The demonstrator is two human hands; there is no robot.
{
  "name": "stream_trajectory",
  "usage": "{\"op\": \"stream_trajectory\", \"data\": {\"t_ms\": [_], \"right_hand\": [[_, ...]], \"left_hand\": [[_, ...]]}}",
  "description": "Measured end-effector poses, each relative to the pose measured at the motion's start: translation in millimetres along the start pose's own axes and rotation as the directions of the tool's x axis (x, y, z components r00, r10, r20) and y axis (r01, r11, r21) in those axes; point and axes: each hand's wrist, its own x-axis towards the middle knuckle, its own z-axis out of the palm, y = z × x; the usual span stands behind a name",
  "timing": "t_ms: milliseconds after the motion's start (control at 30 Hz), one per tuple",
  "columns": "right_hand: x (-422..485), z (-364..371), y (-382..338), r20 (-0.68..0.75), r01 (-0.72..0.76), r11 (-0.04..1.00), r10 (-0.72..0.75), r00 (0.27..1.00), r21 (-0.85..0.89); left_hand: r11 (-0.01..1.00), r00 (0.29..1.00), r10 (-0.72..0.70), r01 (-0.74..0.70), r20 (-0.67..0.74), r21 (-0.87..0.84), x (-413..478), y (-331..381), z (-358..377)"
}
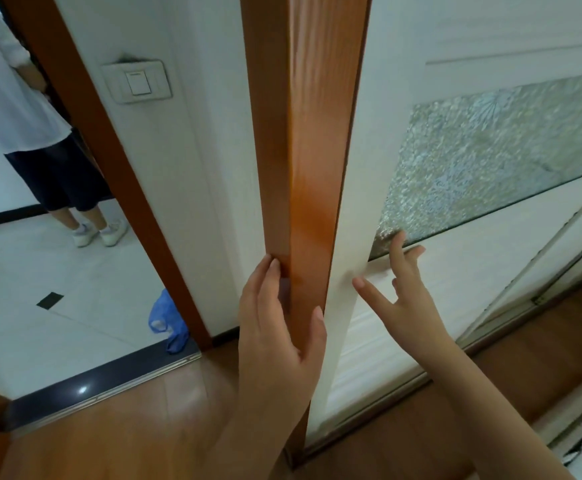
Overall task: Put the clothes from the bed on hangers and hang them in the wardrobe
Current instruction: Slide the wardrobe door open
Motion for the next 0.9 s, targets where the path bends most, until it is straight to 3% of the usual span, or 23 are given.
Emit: {"op": "stream_trajectory", "data": {"t_ms": [100, 233, 333, 400, 500, 567, 667, 767, 900], "right_hand": [[2, -3, 6, -0.01, 0.008, 0.998, -0.009, 1.0, -0.057], [10, -13, 13, -0.055, 0.001, 0.998, -0.005, 0.998, -0.06], [16, -25, 22, -0.068, 0.013, 0.998, -0.017, 0.998, -0.061], [19, -38, 28, -0.084, 0.009, 0.998, -0.014, 0.996, -0.059], [22, -67, 27, -0.167, -0.039, 0.995, 0.053, 0.985, 0.087], [26, -84, 14, -0.283, -0.014, 0.994, 0.045, 0.958, 0.111], [35, -96, -24, -0.405, 0.1, 0.995, -0.086, 0.91, 0.013], [45, -95, -62, -0.402, 0.18, 0.984, -0.169, 0.9, -0.012], [60, -82, -83, -0.325, 0.073, 0.99, -0.109, 0.939, -0.122]], "left_hand": [[0.998, 0.998, 0.053, -0.053, -0.047, -0.013, 3, 3, -4], [0.934, 0.914, 0.347, -0.356, -0.21, -0.005, 1, 20, -4], [0.871, 0.862, 0.472, -0.488, -0.183, -0.051, -1, 38, 8], [0.875, 0.892, 0.442, -0.453, -0.096, -0.174, 0, 47, 21], [0.919, 0.954, 0.297, -0.273, 0.044, -0.285, 8, 53, 42], [0.951, 0.978, 0.175, -0.137, 0.116, -0.277, 15, 56, 51], [0.972, 0.984, 0.053, -0.012, 0.17, -0.233, 27, 58, 65], [0.963, 0.974, 0.039, 0.023, 0.224, -0.267, 42, 63, 80], [0.923, 0.958, 0.065, 0.048, 0.28, -0.381, 62, 68, 102]]}}
